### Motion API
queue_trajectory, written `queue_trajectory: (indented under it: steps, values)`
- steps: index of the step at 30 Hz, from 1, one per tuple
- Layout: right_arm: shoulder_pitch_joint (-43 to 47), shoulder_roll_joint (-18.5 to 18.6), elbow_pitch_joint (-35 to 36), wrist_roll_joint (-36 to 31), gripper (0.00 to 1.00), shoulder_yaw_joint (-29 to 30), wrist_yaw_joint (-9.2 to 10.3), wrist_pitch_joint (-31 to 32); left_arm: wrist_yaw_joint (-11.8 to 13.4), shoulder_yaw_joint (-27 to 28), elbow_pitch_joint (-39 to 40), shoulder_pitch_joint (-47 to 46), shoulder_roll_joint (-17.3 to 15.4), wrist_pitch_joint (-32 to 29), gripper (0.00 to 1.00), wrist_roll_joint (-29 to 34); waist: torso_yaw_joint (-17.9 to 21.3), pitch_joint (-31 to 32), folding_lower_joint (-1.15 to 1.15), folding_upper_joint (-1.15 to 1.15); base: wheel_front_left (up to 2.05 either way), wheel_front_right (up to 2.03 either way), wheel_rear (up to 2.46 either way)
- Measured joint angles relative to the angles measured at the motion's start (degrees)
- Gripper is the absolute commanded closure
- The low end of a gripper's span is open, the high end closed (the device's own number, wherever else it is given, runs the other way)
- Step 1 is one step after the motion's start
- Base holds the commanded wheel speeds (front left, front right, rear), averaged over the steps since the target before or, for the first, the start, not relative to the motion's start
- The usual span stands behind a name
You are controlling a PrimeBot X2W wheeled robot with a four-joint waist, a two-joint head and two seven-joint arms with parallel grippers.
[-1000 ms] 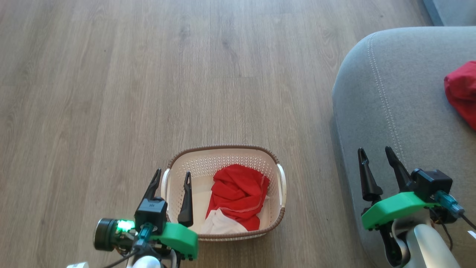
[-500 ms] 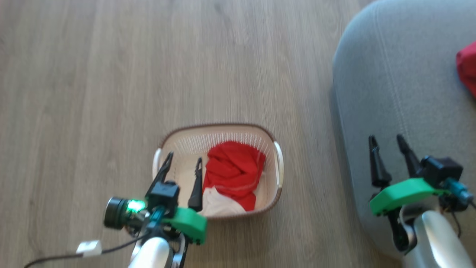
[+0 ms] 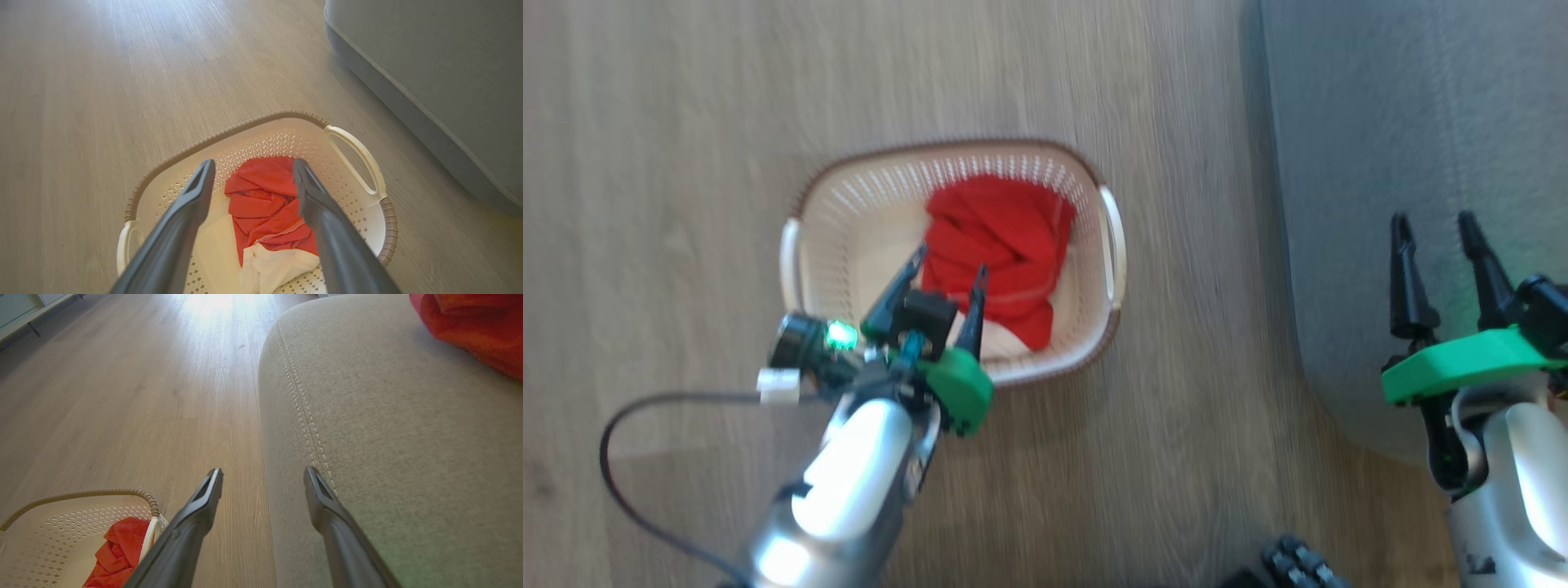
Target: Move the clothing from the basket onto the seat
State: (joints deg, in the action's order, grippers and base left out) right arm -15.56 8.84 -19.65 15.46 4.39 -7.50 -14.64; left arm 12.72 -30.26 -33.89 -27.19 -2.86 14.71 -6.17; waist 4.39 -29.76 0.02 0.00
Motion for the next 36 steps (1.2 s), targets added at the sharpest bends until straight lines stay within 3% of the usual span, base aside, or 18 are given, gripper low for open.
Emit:
queue_trajectory:
  steps: [9,13,17,24,26,29,36]
  values:
    - [-1.0,-0.3,4.2,2.2,0.0,-0.5,-0.01,-0.4,-1.7,-3.8,-15.8,-15.3,0.5,0.0,0.0,-1.9,3.3,-11.3,0.0,0.0,0.0,0.0,0.0]
    - [-1.9,-1.1,7.3,2.3,0.0,-1.1,-0.01,-0.6,-4.5,-5.8,-25.5,-21.6,0.5,0.0,0.0,-1.9,5.4,-15.4,-0.01,0.0,0.0,0.0,0.0]
    - [-2.7,-2.2,10.3,5.3,0.0,-1.7,-0.1,-1.0,-7.3,-6.9,-29.6,-26.7,0.8,0.0,0.0,-3.5,7.5,-19.0,-0.02,0.0,0.0,0.0,0.0]
    - [-2.8,-2.2,13.7,4.1,0.0,-3.0,-0.53,-2.1,-12.6,-12.2,-37.0,-31.5,0.6,-3.1,0.0,-4.4,10.3,-23.3,-0.02,0.0,0.0,0.0,0.0]
    - [-2.8,-2.4,14.4,4.1,0.0,-3.0,-0.54,-2.1,-12.5,-13.3,-37.8,-31.5,0.6,-3.6,0.0,-4.3,10.7,-24.0,-0.01,0.0,0.0,0.0,0.0]
    - [-2.6,-2.7,15.6,4.1,0.0,-3.0,-0.53,-2.1,-10.5,-15.5,-39.0,-32.4,0.6,-4.4,0.0,-2.5,11.1,-24.8,-0.02,0.0,0.0,0.0,0.0]
    - [-1.3,-2.4,18.7,4.2,0.0,-3.0,-0.51,-2.0,-9.5,-17.2,-39.8,-34.3,0.5,-9.0,0.0,-2.4,11.2,-26.2,-0.01,0.0,0.0,0.0,0.0]
